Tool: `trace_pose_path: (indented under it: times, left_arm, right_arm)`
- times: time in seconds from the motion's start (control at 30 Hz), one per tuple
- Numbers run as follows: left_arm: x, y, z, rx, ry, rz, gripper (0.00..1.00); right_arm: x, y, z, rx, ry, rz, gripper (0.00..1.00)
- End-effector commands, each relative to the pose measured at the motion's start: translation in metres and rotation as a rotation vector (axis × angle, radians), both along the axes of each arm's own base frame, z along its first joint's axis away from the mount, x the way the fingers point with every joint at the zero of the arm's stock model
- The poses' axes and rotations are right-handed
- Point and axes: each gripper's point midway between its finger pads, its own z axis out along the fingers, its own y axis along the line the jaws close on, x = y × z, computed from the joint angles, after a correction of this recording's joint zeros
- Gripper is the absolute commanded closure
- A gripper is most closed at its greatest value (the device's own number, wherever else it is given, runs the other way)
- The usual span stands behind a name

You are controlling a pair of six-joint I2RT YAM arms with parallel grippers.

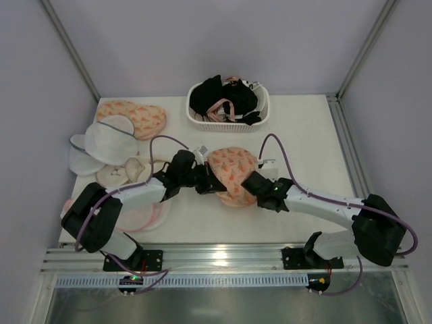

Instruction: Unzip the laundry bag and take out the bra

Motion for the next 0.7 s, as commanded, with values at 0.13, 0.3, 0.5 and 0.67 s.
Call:
trace_pose_path:
  times: [0.13,0.3,0.5,0.67]
  left_arm:
    - [0.000,-0.011,0.010,-0.001,-0.097,-0.183,0.88]
    - [0.022,-0.030,0.006,-0.036,-0.118,-0.184,0.34]
    - [0.034,-0.021,0.002,-0.015,-0.115,-0.045,0.14]
    - [0.021,0.015,0.000,0.055,-0.085,0.124,0.06]
  right_arm:
    - [0.019,-0.024,0.026,-0.077,-0.109,-0.031,0.96]
    - [0.015,-0.018,0.022,-0.045,-0.091,-0.015,0.96]
    - [0.011,-0.016,0.021,-0.009,-0.089,-0.004,0.96]
    - [0.007,0.004,0.019,0.080,-0.054,0.072,0.96]
